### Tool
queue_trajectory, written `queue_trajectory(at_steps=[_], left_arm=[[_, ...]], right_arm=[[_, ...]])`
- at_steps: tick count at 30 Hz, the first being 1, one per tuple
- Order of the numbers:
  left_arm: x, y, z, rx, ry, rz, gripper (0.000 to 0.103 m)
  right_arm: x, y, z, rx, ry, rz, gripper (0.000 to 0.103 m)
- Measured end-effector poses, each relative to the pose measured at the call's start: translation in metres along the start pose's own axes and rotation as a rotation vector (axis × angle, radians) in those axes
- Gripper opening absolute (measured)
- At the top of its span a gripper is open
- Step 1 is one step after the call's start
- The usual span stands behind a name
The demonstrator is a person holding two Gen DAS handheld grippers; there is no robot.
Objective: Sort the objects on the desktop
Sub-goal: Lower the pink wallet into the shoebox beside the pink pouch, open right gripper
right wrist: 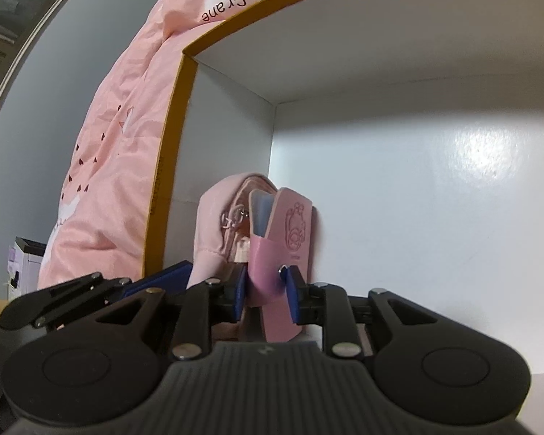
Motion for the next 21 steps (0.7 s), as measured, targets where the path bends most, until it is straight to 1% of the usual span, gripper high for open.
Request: queue_trajectory(at_steps=[2,5,7,11,12,14,17,21], left_arm=[[0.0,-0.001,0.006,0.007,-0.014,-0.007,0.025],[0.0,-0.001,0.019,-0.022,-0.025,-0.01,0.03],[-0.001,0.0,0.026,-0.019,-0.034,-0.009,0.03],[-0.005,0.004,0.033,-0.016,-0.043,0.006,0.03],[-0.006,0.004,0.034,-0.021,-0.044,0.011,0.03],[-0.008,0.005,0.033,-0.025,-0.043,0.019,0.029],[-0.01,0.007,0.029,-0.016,-0.042,0.044,0.029],[-0.01,0.006,0.035,-0.041,-0.059,0.065,0.029]], right_arm=[[0.0,0.0,-0.001,0.005,-0.004,0.001,0.026],[0.0,0.003,0.0,0.013,0.001,0.01,0.029],[0.0,0.006,0.001,0.033,0.006,0.004,0.031],[-0.002,0.011,0.003,0.03,0.007,0.028,0.036],[-0.002,0.011,0.002,0.026,0.005,0.036,0.036],[-0.003,0.013,0.0,0.013,0.001,0.056,0.031],[-0.004,0.012,-0.003,0.019,-0.001,0.054,0.031],[-0.005,0.01,0.003,0.026,-0.01,0.057,0.032]])
Point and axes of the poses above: each gripper's, at about its wrist camera, not at the fingertips, and z roughly against the way its jaws point, y to its left, x to its top, the point moved 5 cm from there along -z, roughly the way its jaws point, and after that the axes turned 13 degrees about z, right-handed, at the moved point
